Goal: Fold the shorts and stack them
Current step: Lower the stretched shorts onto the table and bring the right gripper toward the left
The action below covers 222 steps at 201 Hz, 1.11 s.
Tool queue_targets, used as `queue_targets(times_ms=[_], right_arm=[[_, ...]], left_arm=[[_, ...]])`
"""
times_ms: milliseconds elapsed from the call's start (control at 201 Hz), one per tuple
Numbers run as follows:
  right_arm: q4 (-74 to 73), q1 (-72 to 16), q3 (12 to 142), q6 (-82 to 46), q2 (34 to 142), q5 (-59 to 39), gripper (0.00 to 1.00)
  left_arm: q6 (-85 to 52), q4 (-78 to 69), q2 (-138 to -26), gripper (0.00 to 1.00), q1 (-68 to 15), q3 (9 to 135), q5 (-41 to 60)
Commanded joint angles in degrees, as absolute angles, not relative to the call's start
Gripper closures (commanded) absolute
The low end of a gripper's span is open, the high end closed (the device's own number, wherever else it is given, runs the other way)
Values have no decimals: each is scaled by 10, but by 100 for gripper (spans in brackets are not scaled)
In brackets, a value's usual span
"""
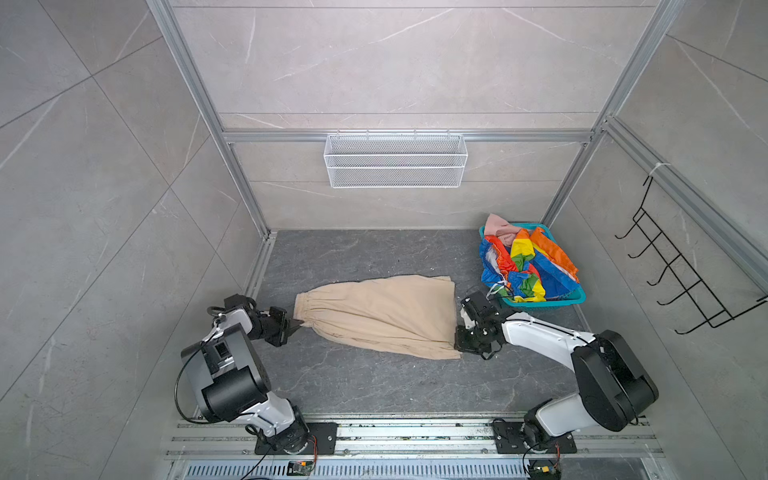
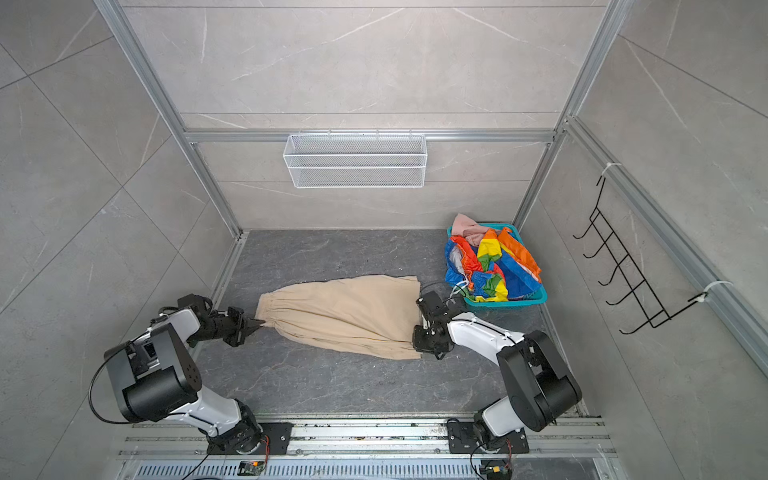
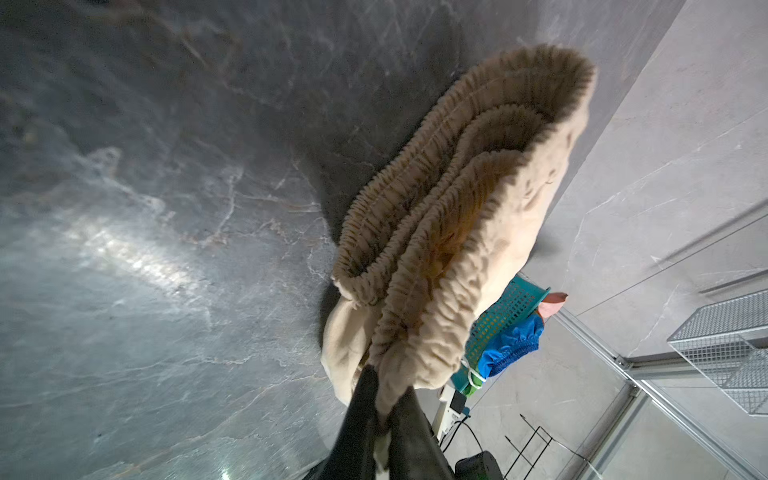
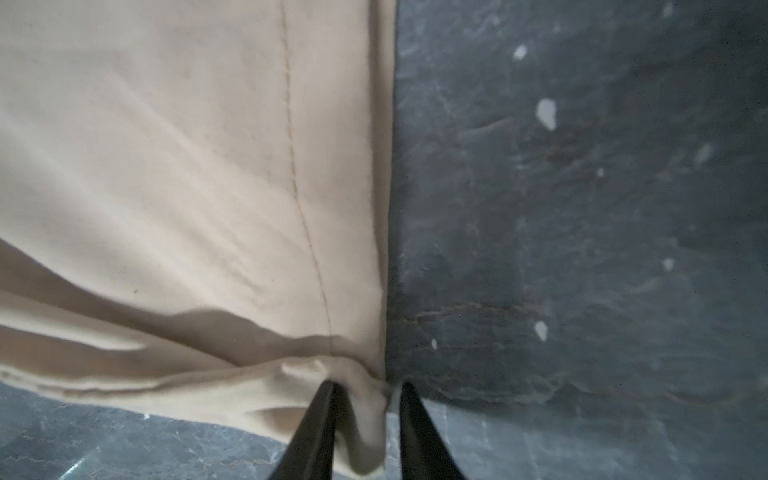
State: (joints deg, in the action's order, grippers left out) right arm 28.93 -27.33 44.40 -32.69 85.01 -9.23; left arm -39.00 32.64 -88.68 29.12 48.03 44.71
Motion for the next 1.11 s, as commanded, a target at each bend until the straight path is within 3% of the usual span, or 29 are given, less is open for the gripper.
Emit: queue_targets(times_ms=[0,55,75,105,125,299,423,633,942,1101], right_arm=[[331,-283,487,-329,776,-86,46],[333,-285,508,-335,754,-107,35],[332,-287,514,-338,750,-118,31],[326,-290,525,-342,748,-137,25],[320,-294,529,-347,749,-148,21],[217,-348,522,-419,802,-199,1],[160,-380,500,-451,846,-208,1],[95,-381,427,-479,877,-221,1],[179,-327,390,-403,863,-160,1],[264,-307,461,-357,832,-118,1]], left_arm=[[-396,321,-831,72,295,484,471],[-389,346,-811,52,295,495,443],[-387,351,-803,38,295,498,433],[-387,354,-790,7,295,502,421],[-388,354,-781,1,295,504,412],[-435,354,-689,1,288,525,334],[-506,290,-664,1,213,515,343],[-596,154,-714,1,82,413,359],[-509,235,-762,1,139,364,370],[-445,337,-749,1,162,425,327]])
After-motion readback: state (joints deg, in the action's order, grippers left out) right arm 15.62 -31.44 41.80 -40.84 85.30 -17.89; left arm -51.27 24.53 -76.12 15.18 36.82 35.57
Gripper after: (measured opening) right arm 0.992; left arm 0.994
